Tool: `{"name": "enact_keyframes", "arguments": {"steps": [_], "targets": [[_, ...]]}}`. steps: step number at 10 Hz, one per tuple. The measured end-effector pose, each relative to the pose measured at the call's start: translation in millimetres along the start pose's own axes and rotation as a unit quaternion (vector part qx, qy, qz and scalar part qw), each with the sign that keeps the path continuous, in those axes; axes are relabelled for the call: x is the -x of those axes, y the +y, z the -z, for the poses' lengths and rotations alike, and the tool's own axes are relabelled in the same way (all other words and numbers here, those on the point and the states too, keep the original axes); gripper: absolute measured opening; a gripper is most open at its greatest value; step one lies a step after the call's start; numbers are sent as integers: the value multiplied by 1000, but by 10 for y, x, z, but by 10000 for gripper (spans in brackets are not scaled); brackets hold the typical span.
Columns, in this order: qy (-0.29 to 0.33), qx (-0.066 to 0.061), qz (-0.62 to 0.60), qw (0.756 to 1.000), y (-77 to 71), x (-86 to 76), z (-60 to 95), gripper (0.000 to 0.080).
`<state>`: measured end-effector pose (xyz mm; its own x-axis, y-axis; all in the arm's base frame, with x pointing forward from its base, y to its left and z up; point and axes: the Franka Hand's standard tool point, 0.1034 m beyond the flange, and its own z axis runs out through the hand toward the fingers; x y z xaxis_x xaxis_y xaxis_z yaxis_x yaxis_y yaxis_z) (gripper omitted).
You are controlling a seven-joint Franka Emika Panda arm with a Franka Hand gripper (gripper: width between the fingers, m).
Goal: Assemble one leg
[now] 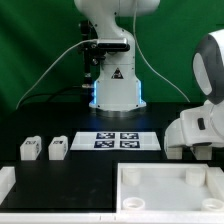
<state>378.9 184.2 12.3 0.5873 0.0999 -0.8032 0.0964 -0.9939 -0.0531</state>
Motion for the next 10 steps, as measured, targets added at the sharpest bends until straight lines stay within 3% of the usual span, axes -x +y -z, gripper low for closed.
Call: {"name": "enact_keyframes", "arguments": {"steps": [3,5,6,7,10], "targets": [[4,-1,0,1000,-10,-16,-11,649],[4,-1,0,1000,-10,-16,-11,385],[4,-1,0,1000,-10,-16,-11,385],[4,-1,0,1000,-10,-16,-11,290],[4,-1,0,1000,-10,-16,-11,290]]}}
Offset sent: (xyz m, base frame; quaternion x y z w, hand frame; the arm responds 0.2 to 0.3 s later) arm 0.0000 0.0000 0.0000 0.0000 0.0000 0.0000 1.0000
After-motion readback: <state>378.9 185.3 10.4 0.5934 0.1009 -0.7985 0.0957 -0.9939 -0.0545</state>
